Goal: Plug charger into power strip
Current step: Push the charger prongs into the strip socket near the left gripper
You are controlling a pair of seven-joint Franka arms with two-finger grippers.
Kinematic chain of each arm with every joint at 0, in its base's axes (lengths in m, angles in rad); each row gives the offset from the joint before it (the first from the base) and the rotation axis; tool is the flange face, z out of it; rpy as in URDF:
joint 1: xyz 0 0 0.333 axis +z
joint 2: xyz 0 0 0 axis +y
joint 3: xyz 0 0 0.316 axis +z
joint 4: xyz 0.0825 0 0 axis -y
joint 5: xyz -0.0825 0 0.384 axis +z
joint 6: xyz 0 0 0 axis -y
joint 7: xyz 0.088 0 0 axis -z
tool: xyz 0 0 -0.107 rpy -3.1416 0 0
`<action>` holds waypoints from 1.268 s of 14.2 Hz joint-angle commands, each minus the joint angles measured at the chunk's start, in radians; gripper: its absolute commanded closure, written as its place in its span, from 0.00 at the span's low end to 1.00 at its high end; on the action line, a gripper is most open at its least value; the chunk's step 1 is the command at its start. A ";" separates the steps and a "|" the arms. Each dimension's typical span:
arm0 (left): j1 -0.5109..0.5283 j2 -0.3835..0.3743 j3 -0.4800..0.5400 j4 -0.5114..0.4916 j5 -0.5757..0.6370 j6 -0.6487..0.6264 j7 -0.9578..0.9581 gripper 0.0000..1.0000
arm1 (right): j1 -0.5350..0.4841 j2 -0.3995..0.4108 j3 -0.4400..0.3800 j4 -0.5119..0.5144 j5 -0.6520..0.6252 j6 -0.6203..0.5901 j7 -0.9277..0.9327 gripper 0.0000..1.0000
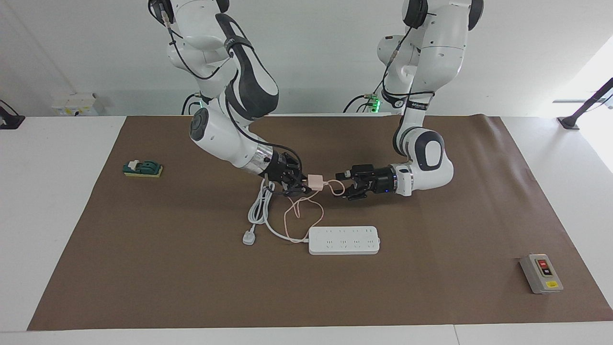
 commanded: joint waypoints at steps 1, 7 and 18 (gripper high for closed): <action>-0.021 -0.027 0.012 -0.023 -0.004 0.011 0.015 0.00 | -0.004 -0.001 -0.002 -0.002 0.047 0.006 -0.029 1.00; -0.044 -0.022 0.012 -0.012 -0.018 -0.013 0.012 0.00 | -0.004 -0.001 0.000 -0.005 0.079 -0.002 -0.048 1.00; -0.058 -0.013 0.007 0.005 -0.047 -0.024 0.008 0.00 | 0.000 -0.001 -0.002 -0.008 0.087 -0.004 -0.052 1.00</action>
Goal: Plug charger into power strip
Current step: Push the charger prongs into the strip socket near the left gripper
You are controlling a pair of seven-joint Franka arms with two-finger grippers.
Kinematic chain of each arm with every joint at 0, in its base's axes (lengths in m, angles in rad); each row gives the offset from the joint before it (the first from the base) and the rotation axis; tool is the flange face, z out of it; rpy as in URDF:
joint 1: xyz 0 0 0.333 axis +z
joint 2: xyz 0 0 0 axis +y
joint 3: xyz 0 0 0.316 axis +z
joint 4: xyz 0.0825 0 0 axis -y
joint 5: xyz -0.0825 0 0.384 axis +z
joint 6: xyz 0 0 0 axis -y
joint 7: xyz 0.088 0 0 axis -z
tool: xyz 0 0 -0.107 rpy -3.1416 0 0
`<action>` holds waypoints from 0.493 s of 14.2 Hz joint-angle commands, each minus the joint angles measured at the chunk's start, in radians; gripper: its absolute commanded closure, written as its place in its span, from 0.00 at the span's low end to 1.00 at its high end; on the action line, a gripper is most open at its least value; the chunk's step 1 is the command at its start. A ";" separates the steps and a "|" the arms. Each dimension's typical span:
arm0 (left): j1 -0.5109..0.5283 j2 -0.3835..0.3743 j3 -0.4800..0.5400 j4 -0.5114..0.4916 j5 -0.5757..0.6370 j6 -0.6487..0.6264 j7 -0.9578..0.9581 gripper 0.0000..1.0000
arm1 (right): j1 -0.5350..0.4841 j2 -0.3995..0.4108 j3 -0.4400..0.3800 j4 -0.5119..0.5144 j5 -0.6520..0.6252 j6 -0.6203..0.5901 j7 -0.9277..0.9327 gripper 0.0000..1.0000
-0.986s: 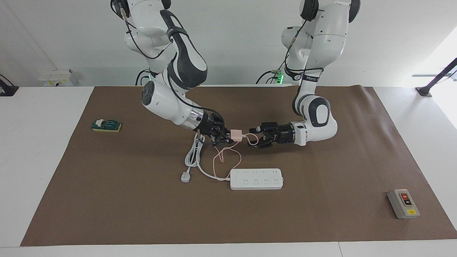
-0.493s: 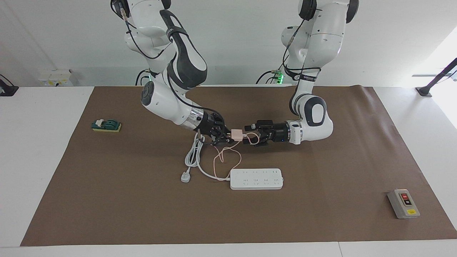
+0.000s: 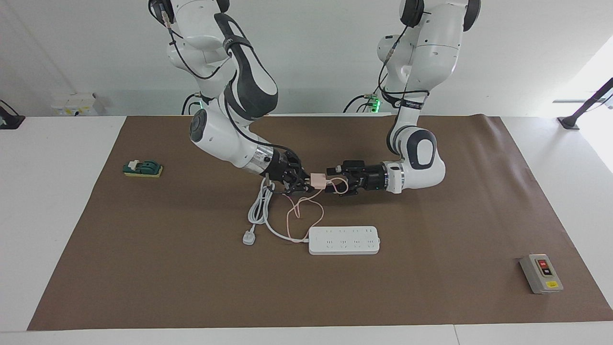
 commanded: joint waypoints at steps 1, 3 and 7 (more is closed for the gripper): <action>-0.017 -0.009 0.013 -0.003 -0.039 -0.018 0.009 0.00 | -0.001 -0.001 -0.002 -0.008 0.036 -0.003 -0.038 1.00; -0.022 -0.006 0.013 -0.003 -0.044 -0.025 0.012 0.00 | -0.001 0.000 0.000 -0.008 0.036 -0.003 -0.039 1.00; -0.022 -0.001 0.013 -0.002 -0.050 -0.030 0.012 0.00 | -0.001 0.000 -0.002 -0.008 0.036 -0.003 -0.038 1.00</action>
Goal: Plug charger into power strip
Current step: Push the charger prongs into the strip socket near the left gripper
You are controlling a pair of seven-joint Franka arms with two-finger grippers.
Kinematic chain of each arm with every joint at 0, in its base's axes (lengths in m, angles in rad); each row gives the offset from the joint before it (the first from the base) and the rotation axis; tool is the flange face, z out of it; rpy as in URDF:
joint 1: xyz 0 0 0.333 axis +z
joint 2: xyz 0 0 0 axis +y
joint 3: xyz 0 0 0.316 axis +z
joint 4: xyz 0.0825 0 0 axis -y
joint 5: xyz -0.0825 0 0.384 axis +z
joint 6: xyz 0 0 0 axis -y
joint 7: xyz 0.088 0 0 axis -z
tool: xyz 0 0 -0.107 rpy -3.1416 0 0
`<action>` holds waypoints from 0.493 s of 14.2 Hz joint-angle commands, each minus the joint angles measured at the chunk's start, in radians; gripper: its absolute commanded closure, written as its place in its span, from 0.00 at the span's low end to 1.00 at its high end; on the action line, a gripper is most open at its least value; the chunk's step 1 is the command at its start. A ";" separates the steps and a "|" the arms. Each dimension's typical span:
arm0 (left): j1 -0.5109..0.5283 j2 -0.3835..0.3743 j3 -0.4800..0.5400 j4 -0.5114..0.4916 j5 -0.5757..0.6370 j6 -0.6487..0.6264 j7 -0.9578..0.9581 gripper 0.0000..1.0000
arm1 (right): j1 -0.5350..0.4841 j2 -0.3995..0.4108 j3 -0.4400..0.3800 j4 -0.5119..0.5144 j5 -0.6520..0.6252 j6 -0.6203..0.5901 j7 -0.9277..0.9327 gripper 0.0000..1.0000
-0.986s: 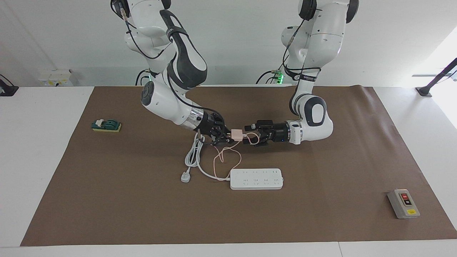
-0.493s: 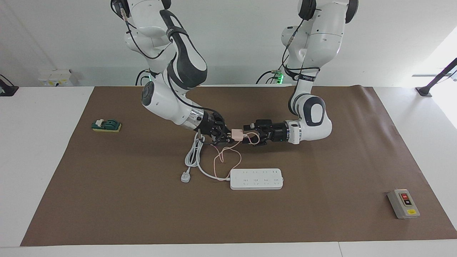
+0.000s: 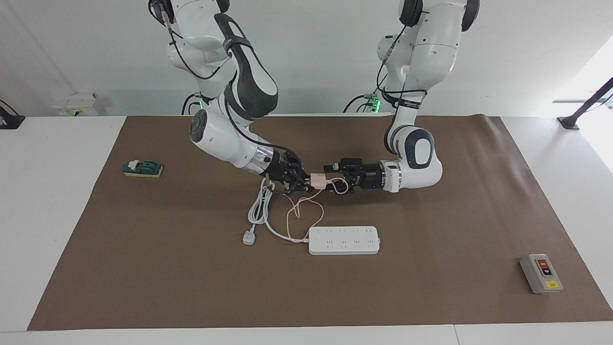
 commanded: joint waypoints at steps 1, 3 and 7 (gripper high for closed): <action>-0.014 0.006 0.011 0.007 -0.029 -0.014 0.014 0.00 | -0.001 -0.002 -0.002 -0.007 0.036 -0.003 -0.038 1.00; -0.022 0.020 0.013 0.027 -0.031 -0.014 0.012 0.00 | -0.001 -0.001 -0.002 -0.007 0.036 -0.003 -0.038 1.00; -0.027 0.025 0.013 0.030 -0.037 -0.014 0.014 0.00 | 0.001 -0.001 -0.002 -0.006 0.036 -0.001 -0.038 1.00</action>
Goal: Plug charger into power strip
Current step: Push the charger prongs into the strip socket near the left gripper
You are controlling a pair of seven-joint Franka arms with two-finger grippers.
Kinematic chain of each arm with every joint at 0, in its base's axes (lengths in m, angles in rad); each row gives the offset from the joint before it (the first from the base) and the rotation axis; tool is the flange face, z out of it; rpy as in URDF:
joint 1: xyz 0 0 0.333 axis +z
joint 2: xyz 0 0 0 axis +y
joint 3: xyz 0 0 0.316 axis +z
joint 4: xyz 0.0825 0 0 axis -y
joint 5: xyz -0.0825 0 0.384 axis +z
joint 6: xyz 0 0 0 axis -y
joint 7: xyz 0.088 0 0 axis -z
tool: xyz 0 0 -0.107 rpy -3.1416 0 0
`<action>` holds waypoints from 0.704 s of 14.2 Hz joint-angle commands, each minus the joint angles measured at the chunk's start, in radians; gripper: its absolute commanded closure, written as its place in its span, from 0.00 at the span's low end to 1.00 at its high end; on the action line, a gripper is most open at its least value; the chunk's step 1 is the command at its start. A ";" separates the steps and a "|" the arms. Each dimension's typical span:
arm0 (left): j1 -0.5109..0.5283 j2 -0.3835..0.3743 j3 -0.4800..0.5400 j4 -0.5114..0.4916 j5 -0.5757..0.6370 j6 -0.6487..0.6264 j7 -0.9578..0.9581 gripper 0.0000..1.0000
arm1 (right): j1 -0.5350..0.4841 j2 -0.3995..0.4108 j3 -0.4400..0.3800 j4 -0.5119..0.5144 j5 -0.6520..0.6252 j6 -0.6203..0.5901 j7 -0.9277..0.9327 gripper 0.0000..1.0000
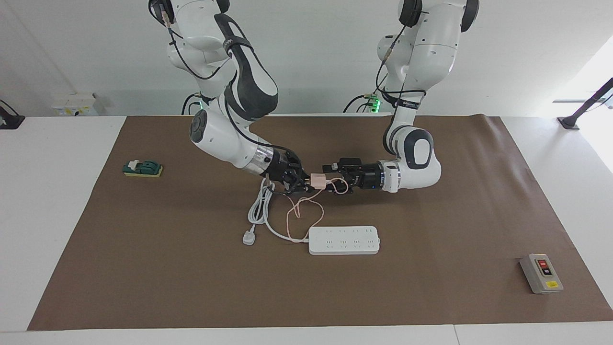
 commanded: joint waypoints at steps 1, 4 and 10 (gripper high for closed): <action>-0.016 0.024 0.013 0.018 -0.027 -0.015 0.015 0.00 | -0.001 -0.003 -0.002 -0.007 0.036 -0.001 -0.038 1.00; -0.016 0.028 0.013 0.022 -0.030 -0.017 0.024 0.01 | -0.001 -0.003 -0.002 -0.007 0.036 -0.001 -0.038 1.00; -0.016 0.028 0.013 0.030 -0.029 -0.018 0.026 0.98 | -0.001 -0.003 -0.002 -0.006 0.036 -0.003 -0.038 1.00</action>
